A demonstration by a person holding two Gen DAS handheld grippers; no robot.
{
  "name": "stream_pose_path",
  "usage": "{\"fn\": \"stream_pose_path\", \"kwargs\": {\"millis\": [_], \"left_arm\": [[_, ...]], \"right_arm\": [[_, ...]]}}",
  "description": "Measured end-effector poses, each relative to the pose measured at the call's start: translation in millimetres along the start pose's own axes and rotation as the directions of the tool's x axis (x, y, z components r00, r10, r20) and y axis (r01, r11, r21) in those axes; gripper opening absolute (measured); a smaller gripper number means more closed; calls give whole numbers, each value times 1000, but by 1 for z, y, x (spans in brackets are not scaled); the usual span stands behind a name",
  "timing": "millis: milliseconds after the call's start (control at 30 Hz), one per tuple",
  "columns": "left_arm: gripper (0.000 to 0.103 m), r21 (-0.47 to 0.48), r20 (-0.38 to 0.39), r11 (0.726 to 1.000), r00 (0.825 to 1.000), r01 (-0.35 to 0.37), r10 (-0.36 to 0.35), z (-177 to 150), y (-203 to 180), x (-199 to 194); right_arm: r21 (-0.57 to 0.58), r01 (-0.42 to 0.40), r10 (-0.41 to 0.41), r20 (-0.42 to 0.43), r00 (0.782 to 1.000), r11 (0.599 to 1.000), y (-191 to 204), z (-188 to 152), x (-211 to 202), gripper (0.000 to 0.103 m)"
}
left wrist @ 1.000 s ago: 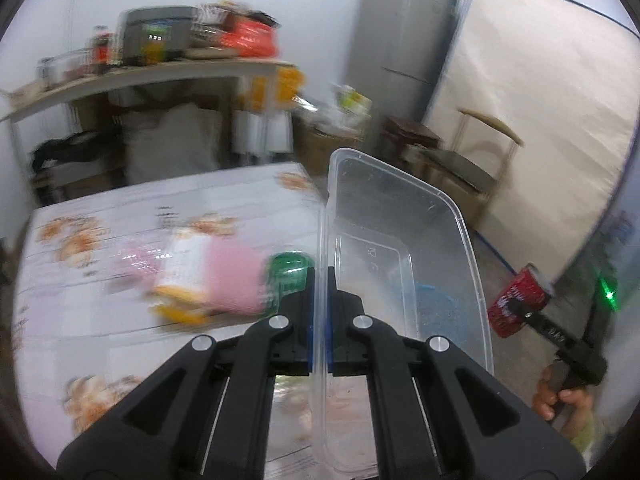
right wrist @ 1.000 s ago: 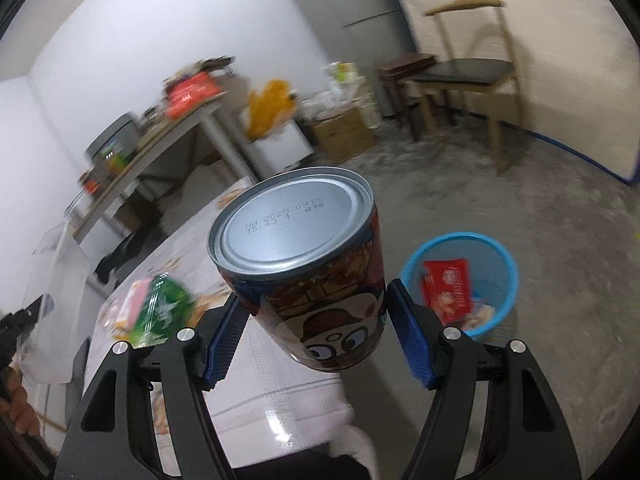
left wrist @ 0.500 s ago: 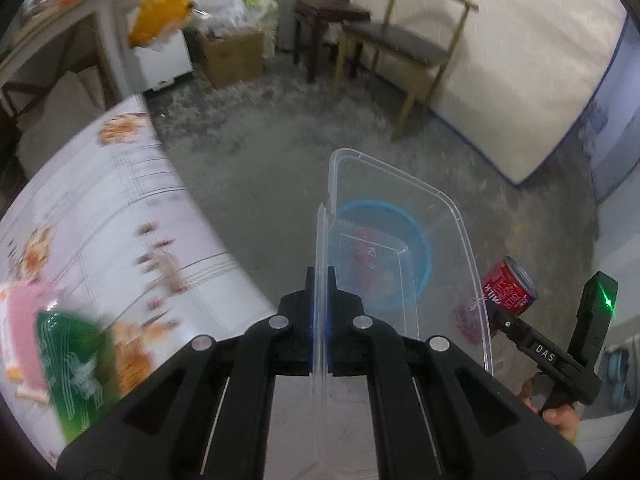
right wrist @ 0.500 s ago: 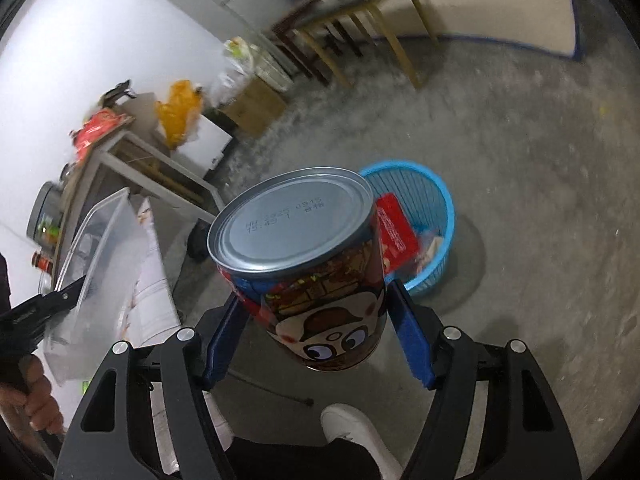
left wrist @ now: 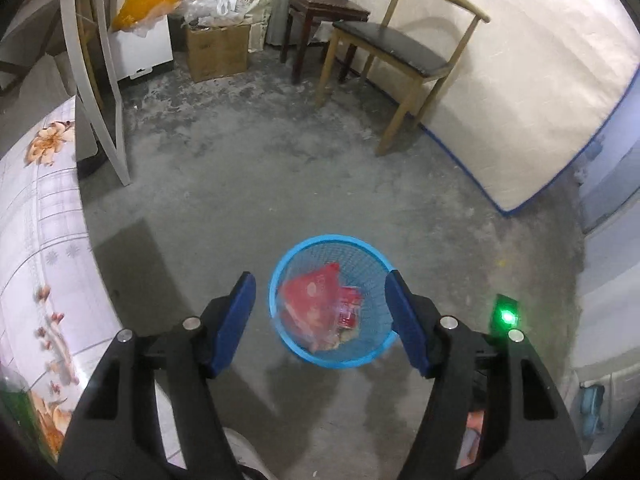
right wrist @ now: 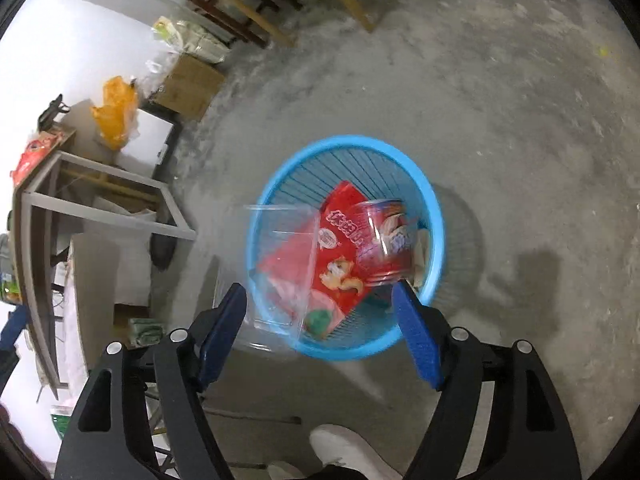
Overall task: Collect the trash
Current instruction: 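Carry the tray and can to the blue wastebasket and release both, then move both tools back to the table and grasp the green bottle with the right gripper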
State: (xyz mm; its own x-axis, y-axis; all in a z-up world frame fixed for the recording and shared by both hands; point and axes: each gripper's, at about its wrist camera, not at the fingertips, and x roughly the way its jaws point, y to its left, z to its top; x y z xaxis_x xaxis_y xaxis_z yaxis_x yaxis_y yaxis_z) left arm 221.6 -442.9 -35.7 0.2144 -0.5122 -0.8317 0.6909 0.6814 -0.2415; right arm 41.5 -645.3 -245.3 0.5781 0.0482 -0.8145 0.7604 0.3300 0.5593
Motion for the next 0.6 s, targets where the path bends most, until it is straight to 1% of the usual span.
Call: {"fn": "stream_pose_path", "kwargs": {"millis": [100, 200, 300, 467, 600], "left_arm": [[63, 9, 9, 1000, 1000, 12, -12, -8, 10, -18], [63, -6, 28, 999, 999, 45, -45, -18, 26, -49], [65, -14, 55, 998, 997, 53, -53, -31, 43, -88], [71, 1, 157, 1000, 987, 19, -18, -67, 73, -166], [75, -23, 247, 999, 969, -24, 29, -113, 101, -221]], "right_arm": [[-20, -1, 1, 4, 1000, 1000, -6, -13, -4, 73], [-42, 8, -7, 13, 1000, 999, -9, -25, -17, 73], [-72, 7, -5, 34, 999, 997, -8, -36, -37, 73], [-124, -12, 22, 76, 997, 992, 4, -56, -83, 73], [-176, -41, 59, 95, 994, 983, 25, -77, -115, 77]]}}
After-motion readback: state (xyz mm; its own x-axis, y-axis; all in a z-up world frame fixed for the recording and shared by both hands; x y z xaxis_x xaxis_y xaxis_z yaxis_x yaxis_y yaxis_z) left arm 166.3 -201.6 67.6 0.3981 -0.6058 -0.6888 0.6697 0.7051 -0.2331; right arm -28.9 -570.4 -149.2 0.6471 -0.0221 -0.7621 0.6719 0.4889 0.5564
